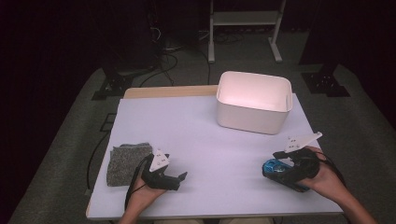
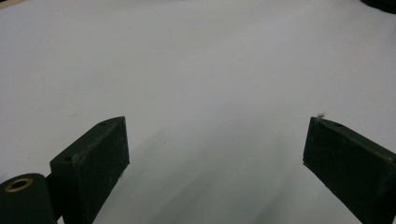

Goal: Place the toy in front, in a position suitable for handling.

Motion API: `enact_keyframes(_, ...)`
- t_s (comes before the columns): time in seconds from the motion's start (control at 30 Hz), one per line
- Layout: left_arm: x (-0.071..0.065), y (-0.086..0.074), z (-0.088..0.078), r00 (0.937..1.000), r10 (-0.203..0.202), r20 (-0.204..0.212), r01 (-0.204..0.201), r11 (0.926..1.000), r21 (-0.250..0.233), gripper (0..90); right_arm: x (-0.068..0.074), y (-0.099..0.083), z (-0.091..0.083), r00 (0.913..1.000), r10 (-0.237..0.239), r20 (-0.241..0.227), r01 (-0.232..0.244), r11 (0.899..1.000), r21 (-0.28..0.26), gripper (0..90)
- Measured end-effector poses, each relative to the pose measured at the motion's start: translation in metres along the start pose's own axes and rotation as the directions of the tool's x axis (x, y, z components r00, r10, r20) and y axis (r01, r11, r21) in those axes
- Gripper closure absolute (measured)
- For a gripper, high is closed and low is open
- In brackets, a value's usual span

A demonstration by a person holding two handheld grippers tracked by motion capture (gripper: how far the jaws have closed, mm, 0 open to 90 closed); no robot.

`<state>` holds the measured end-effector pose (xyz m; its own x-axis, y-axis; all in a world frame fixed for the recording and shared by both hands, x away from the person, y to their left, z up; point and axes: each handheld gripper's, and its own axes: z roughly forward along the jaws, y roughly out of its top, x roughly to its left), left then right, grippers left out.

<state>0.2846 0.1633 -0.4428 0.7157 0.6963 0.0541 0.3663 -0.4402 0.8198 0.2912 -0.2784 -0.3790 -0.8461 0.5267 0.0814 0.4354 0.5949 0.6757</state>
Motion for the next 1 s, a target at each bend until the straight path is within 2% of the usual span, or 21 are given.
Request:
enact_keyframes(0.6,0.001,-0.001,-0.001,1.0,-0.007,0.0,0.007,1.0,0.001,6.4,-0.014,-0.023,-0.009,0.9988,0.031,0.038,-0.034,0.996,0.081,17.2)
enact_keyframes(0.73,0.0,-0.001,0.0,1.0,-0.004,0.003,0.004,1.0,-0.002,6.4,-0.021,-0.034,-0.01,0.9976,0.049,0.049,-0.054,0.994,0.1,17.1)
enact_keyframes(1.0,0.001,-0.001,-0.001,1.0,-0.007,0.004,0.007,1.0,-0.001,6.4,-0.027,-0.044,-0.007,0.9961,0.058,0.067,-0.067,0.988,0.141,16.5)
